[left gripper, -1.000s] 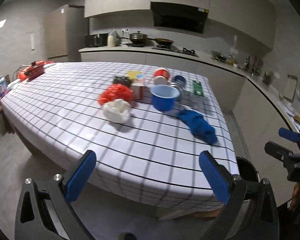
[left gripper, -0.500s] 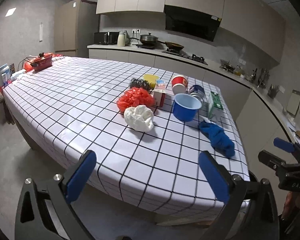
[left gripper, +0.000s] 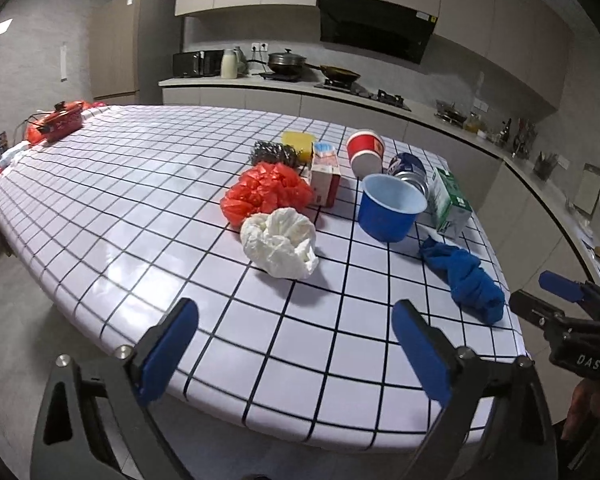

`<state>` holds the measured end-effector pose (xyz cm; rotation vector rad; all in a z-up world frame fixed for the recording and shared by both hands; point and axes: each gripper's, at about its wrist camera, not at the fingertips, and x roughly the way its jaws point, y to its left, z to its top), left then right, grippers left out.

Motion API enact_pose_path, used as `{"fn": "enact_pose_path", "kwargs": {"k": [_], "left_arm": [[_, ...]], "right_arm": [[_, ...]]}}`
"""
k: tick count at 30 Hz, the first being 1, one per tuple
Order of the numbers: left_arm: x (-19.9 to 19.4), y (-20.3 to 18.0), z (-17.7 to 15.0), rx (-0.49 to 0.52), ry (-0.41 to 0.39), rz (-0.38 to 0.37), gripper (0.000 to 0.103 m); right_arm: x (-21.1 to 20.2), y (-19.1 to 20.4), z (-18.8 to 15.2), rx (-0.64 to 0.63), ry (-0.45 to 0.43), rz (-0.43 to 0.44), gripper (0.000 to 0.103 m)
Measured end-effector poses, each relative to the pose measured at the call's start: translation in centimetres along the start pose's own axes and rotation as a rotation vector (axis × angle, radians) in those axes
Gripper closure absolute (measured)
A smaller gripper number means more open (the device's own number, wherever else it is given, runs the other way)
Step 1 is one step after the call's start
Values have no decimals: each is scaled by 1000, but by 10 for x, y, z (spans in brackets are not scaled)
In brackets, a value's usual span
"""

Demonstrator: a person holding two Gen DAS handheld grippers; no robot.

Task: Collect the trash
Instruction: 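Move both tools back toward the white bag and blue cloth, then grasp the white plastic bag with left tool while right tool grasps blue cloth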

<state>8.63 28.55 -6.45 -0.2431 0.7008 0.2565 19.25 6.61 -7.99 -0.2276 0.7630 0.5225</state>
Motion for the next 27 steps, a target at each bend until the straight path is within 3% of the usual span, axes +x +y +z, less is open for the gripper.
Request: {"fn": "enact_pose_path", "kwargs": {"k": [3, 19, 23, 27], "left_arm": [[10, 1, 4, 16, 21, -18, 15], [68, 11, 19, 36, 98, -57, 15], [83, 14, 24, 37, 130, -55, 19], [88, 21, 29, 5, 137, -75, 24]], "right_arm": [[11, 0, 2, 12, 13, -6, 22], [71, -7, 6, 58, 95, -57, 27], [84, -10, 1, 69, 137, -66, 27], [82, -8, -4, 74, 143, -66, 35]]}}
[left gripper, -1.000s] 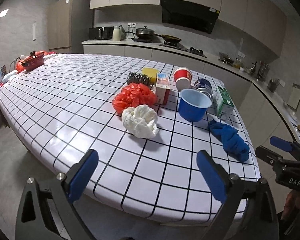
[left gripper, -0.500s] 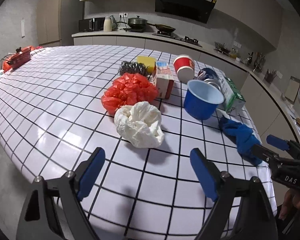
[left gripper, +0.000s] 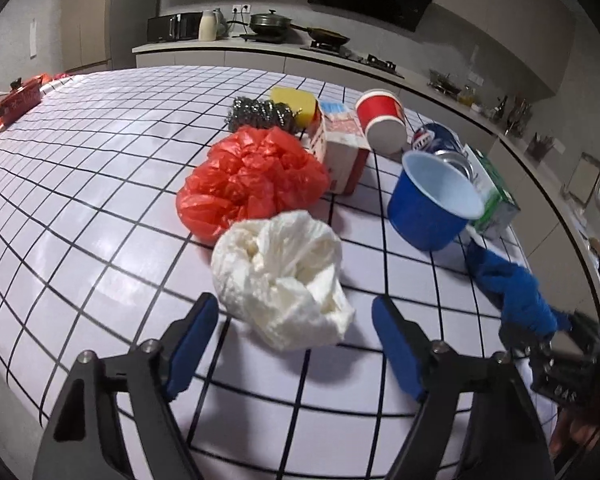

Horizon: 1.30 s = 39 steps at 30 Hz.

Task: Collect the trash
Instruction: 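Grasp the white plastic bag with left tool while right tool grasps blue cloth, then carry the white bag and blue cloth with both tools over the bin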

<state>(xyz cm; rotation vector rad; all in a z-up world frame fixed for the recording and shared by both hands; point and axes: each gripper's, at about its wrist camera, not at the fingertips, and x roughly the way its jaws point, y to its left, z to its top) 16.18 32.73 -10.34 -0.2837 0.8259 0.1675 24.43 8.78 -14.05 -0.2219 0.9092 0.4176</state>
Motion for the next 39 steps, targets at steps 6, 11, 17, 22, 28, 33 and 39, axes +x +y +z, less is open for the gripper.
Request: {"fn": "enact_pose_path", "kwargs": {"k": [6, 11, 17, 22, 28, 33, 39], "left_arm": [[7, 4, 1, -14, 5, -21, 55], [0, 5, 0, -11, -20, -40, 72], [-18, -2, -5, 5, -37, -55, 79], [-30, -15, -9, 20, -46, -73, 80], [-44, -49, -15, 59, -56, -110, 80], [-53, -86, -18, 93, -66, -153, 80], [-61, -137, -29, 143, -66, -217, 80]], "right_arm": [[-2, -1, -2, 23, -21, -7, 61], [-4, -1, 4, 32, -33, 19, 68], [-20, -4, 5, 30, -60, 32, 69], [-38, -16, 1, 37, -88, 34, 71], [-62, -40, -10, 65, -112, 18, 71], [-88, -73, -25, 101, -133, -20, 71], [-118, -118, -53, 142, -141, -70, 71]]}}
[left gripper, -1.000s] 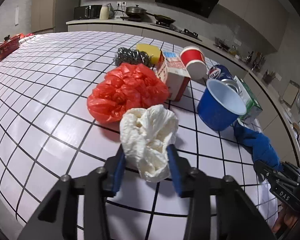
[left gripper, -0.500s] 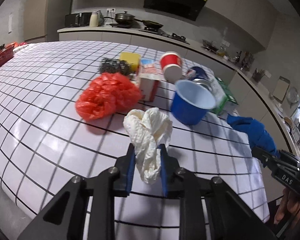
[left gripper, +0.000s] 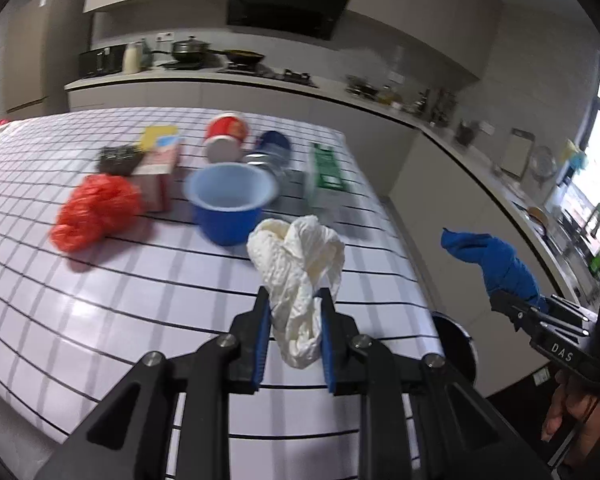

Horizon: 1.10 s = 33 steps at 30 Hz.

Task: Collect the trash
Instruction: 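Carry the white bag and blue cloth with both tools over the bin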

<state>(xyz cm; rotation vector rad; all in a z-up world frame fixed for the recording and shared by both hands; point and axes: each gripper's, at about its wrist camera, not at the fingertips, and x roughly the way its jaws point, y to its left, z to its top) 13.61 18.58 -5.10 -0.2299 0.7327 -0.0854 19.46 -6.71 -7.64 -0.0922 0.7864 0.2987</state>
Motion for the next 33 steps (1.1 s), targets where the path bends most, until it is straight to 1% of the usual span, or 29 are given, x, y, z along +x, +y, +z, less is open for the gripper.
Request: {"fn": "enact_pose_path", "kwargs": {"k": [8, 12, 19, 26, 33], "left_arm": [[12, -75, -9, 83, 33, -98, 80], [20, -107, -14, 117, 50, -130, 80], [42, -157, -25, 163, 97, -171, 80], [70, -196, -46, 179, 151, -183, 80], [112, -224, -77, 169, 247, -159, 80]], "right_arm": [[-36, -65, -34, 55, 4, -71, 71], [-50, -99, -50, 80, 17, -101, 71], [-58, -147, -73, 95, 45, -106, 71], [-45, -181, -94, 61, 86, -68, 71], [-3, -208, -109, -13, 161, 4, 71]]}}
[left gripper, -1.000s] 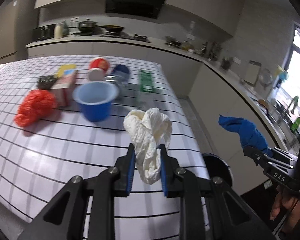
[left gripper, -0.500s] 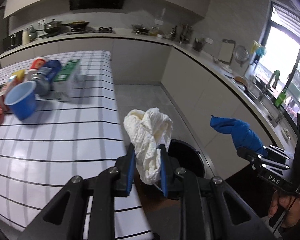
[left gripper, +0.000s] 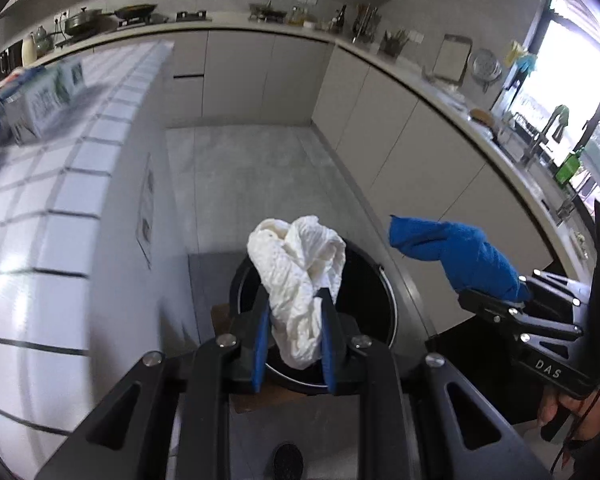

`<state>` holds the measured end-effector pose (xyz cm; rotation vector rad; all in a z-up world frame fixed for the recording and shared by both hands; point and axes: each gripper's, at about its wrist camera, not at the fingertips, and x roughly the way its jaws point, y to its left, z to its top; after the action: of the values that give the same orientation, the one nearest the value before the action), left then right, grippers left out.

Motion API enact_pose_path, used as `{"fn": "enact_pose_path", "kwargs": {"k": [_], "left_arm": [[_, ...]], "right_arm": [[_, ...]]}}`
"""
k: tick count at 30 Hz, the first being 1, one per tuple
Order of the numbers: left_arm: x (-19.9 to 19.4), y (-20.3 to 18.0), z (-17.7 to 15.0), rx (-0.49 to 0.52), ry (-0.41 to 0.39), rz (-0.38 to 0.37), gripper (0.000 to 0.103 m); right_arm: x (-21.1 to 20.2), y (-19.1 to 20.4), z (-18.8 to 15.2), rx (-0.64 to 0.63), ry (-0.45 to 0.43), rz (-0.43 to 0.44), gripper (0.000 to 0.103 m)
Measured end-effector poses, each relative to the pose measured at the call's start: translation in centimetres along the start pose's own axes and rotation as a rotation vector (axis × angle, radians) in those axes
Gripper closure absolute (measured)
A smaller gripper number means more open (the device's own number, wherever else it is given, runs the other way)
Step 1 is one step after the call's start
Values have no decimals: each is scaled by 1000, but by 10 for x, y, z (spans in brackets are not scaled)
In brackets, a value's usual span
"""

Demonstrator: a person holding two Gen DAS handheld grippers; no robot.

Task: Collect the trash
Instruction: 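Carry the white bag and blue cloth with both tools over the bin, then open both tools to drop the bag and cloth into the bin, then move both tools back toward the red bag and green carton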

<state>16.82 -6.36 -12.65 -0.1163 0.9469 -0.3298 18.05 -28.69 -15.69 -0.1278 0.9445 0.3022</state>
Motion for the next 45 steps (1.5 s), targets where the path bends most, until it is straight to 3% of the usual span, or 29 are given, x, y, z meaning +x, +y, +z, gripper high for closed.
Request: {"fn": "enact_pose_path", "kwargs": {"k": [8, 10, 11, 12, 15, 24, 31, 39, 45], "left_arm": [[64, -10, -12, -29, 135, -6, 78], [82, -7, -18, -57, 128, -35, 49], [95, -2, -24, -79, 149, 4, 7], [99, 0, -27, -98, 156, 37, 2], [100, 7, -34, -125, 172, 84, 1], [75, -2, -40, -103, 152, 164, 1], [66, -12, -26, -78, 136, 156, 0], [40, -28, -21, -45, 74, 165, 0], [15, -32, -15, -46, 38, 155, 0]], "right_arm": [[70, -17, -10, -128, 114, 80, 71], [97, -20, -16, -187, 158, 97, 65], [110, -19, -19, -225, 174, 78, 46], [123, -21, -25, -266, 176, 48, 19], [143, -39, -34, -230, 217, 39, 15], [126, -60, -34, -120, 200, 5, 0], [112, -61, -34, -59, 196, -39, 0], [75, -70, -34, 49, 128, -45, 0], [43, -64, -26, 59, 88, -81, 0]]}}
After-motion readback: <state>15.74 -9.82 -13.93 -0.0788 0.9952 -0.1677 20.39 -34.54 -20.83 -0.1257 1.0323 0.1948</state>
